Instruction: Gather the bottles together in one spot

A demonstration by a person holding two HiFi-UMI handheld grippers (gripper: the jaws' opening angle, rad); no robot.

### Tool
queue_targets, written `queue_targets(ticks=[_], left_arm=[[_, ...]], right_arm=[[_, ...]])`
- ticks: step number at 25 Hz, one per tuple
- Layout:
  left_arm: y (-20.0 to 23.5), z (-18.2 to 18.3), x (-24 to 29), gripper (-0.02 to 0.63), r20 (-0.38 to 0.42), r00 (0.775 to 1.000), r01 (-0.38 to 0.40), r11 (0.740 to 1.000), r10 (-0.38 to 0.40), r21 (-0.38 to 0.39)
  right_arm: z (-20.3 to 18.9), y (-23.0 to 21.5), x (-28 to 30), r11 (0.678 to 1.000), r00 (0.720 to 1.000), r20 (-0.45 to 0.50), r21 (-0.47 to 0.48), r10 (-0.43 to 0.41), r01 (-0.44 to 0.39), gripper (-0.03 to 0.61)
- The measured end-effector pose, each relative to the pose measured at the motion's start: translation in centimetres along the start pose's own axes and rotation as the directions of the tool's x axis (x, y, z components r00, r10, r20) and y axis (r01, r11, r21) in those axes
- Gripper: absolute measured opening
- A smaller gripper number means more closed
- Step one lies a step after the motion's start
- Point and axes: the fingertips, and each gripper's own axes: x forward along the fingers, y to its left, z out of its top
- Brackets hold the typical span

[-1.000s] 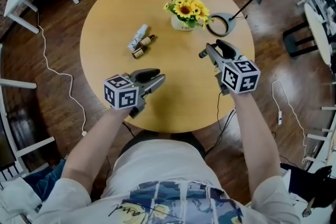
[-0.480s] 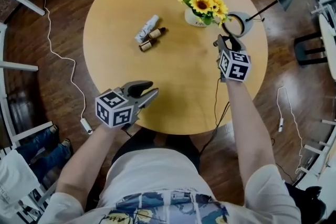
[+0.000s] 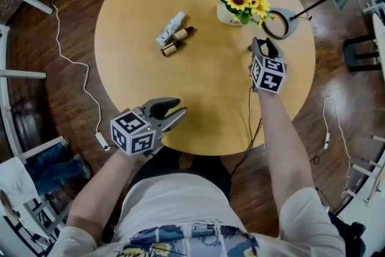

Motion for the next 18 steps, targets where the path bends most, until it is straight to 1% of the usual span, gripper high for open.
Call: queue_targets(ticks=[5, 12, 14, 18], left_arm=[[-1.0, -0.4, 0.7, 0.114, -0.012, 0.999, 0.03, 1.0, -0.03, 0.004], [-1.0, -0.8, 0.7, 0.114, -0.021, 0.999, 0.037, 0.999, -0.038, -0.007], [-1.0, -1.0, 0.7, 0.114, -0.023, 0.999, 0.038, 0.999, -0.039, -0.01], [-0.9, -1.1, 0.8, 0.114, -0.025, 0.999, 0.038, 0.999, -0.039, -0.01]], right_arm=[[-0.1, -0.1, -0.1, 1.0, 1.0, 0.015, -0.014, -0.013, 0.013, 0.195], [0.0, 0.0, 0.1, 1.0, 1.0, 0.024, -0.018, -0.004, 0.004, 0.209], [0.2, 0.0, 0.0, 1.0, 1.0, 0.027, -0.018, 0.0, 0.001, 0.238], [0.9, 0.2, -0.7, 0.999, 0.999, 0.053, -0.049, 0.001, 0.002, 0.268]])
